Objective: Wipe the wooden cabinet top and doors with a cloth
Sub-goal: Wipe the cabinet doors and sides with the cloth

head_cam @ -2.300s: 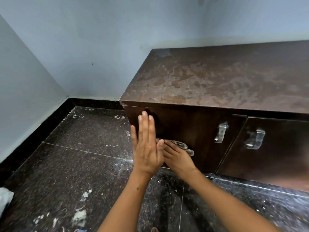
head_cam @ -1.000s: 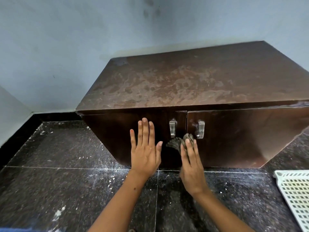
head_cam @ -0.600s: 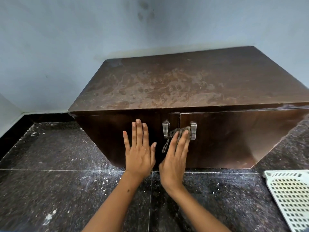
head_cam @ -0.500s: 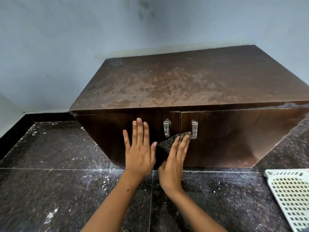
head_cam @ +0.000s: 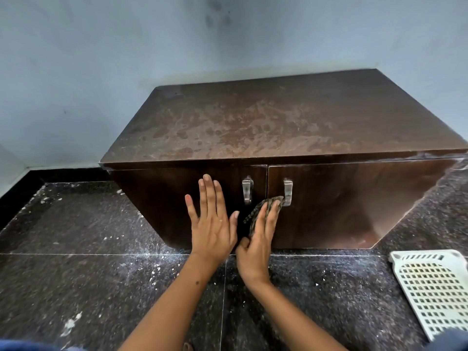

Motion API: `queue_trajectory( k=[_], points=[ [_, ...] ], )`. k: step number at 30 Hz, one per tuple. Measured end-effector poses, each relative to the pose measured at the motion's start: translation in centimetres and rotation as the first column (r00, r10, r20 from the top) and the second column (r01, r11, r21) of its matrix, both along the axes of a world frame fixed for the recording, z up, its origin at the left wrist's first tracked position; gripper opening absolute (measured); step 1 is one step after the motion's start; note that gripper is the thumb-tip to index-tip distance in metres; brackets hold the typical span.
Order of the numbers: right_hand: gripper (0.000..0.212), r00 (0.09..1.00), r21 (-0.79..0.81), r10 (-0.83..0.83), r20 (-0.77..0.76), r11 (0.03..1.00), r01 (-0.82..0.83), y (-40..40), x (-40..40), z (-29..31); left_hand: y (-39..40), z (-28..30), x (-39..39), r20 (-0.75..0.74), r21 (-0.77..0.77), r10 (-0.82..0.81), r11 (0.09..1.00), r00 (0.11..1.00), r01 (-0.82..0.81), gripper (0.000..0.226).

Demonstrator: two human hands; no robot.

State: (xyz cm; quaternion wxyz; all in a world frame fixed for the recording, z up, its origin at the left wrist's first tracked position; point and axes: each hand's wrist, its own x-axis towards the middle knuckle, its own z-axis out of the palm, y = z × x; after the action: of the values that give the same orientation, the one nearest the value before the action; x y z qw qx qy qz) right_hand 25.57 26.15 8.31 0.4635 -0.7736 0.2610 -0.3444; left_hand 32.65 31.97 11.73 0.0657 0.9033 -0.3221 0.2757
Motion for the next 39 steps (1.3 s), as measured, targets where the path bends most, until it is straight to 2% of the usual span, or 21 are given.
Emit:
queue_trajectory(
  k=[4, 6, 7, 9, 12, 14, 15, 17, 19, 21, 23, 25, 26, 28, 30, 32, 36, 39],
  points=[
    [0.097, 0.999, -0.027, 0.053, -0.004, 0.998, -0.053, -1.0, -1.1, -0.9, 0.6, 0.3, 0.5, 0.087, 0.108, -0.031, 0.994, 0.996, 0.022, 0.068],
    [0.094, 0.997, -0.031, 0.078, 0.008, 0.996, -0.078, -1.4, -2.0, -1.8, 0.6, 0.5, 0.4, 0.095, 0.111, -0.032, 0.994, 0.995, 0.021, 0.068],
    [0.092, 0.999, 0.015, 0.048, 0.01, 0.999, -0.048, -1.4, -2.5, -2.2, 0.5, 0.6, 0.3, 0.094, 0.097, -0.032, 0.995, 0.995, 0.022, 0.068],
    [0.085, 0.991, 0.197, -0.133, -0.032, 0.971, 0.137, -1.5, -3.5, -3.0, 0.2, 0.8, 0.0, 0.099, 0.083, -0.053, 0.996, 0.994, 0.044, 0.069],
    [0.07, 0.897, 0.447, -0.414, -0.152, 0.781, 0.436, -3.0, -4.1, -2.8, -0.9, 1.3, -0.4, 0.135, 0.071, -0.153, 0.987, 0.979, 0.145, 0.069],
    [0.065, 0.836, 0.545, -0.532, -0.138, 0.664, 0.512, -5.3, -3.9, -1.1, -2.0, 1.6, -0.8, 0.154, 0.048, -0.206, 0.978, 0.966, 0.201, 0.068],
    [0.065, 0.81, 0.57, -0.578, -0.098, 0.635, 0.522, -6.5, -3.6, 0.1, -2.4, 1.6, -1.0, 0.161, 0.04, -0.218, 0.976, 0.963, 0.215, 0.068],
    [0.071, 0.768, 0.583, -0.638, 0.048, 0.643, 0.497, -8.3, -3.2, 2.8, -3.1, 1.7, -1.3, 0.173, 0.028, -0.21, 0.978, 0.962, 0.209, 0.067],
    [0.077, 0.728, 0.499, -0.642, 0.241, 0.725, 0.475, -9.3, -3.2, 5.1, -3.6, 1.8, -1.5, 0.179, -0.001, -0.196, 0.98, 0.964, 0.199, 0.068],
    [0.082, 0.712, 0.277, -0.565, 0.417, 0.825, 0.492, -9.9, -3.2, 6.9, -4.2, 2.0, -1.5, 0.199, -0.016, -0.191, 0.98, 0.961, 0.198, 0.067],
    [0.083, 0.795, -0.015, -0.388, 0.467, 0.895, 0.446, -9.9, -2.7, 7.6, -4.7, 2.2, -1.4, 0.207, -0.014, -0.186, 0.981, 0.96, 0.193, 0.067],
    [0.082, 0.926, -0.332, -0.174, 0.335, 0.898, 0.289, -9.5, -2.1, 6.9, -4.9, 2.0, -1.5, 0.205, -0.007, -0.175, 0.984, 0.963, 0.18, 0.069],
    [0.082, 0.969, -0.477, -0.122, 0.215, 0.853, 0.213, -9.5, -2.0, 5.9, -4.9, 1.8, -1.6, 0.205, 0.005, -0.17, 0.985, 0.964, 0.173, 0.069],
    [0.089, 0.986, -0.677, -0.163, 0.035, 0.722, 0.144, -10.4, -2.6, 3.5, -4.9, 1.7, -1.8, 0.214, 0.033, -0.172, 0.985, 0.962, 0.169, 0.07],
    [0.1, 0.969, -0.713, -0.246, -0.008, 0.681, 0.167, -12.3, -3.7, 2.1, -5.4, 1.9, -2.2, 0.215, 0.037, -0.178, 0.984, 0.96, 0.174, 0.069],
    [0.102, 0.946, -0.651, -0.324, 0.02, 0.714, 0.258, -14.3, -4.7, 1.9, -6.2, 2.0, -2.7, 0.218, 0.041, -0.193, 0.981, 0.957, 0.189, 0.068],
    [0.084, 0.876, -0.49, -0.46, 0.147, 0.735, 0.468, -16.7, -5.9, 3.5, -7.4, 2.1, -3.1, 0.198, 0.028, -0.182, 0.983, 0.963, 0.18, 0.07],
    [0.079, 0.853, -0.369, -0.488, 0.187, 0.769, 0.521, -15.7, -5.2, 4.9, -7.4, 2.0, -3.2, 0.185, 0.014, -0.18, 0.984, 0.966, 0.18, 0.07]
  ],
)
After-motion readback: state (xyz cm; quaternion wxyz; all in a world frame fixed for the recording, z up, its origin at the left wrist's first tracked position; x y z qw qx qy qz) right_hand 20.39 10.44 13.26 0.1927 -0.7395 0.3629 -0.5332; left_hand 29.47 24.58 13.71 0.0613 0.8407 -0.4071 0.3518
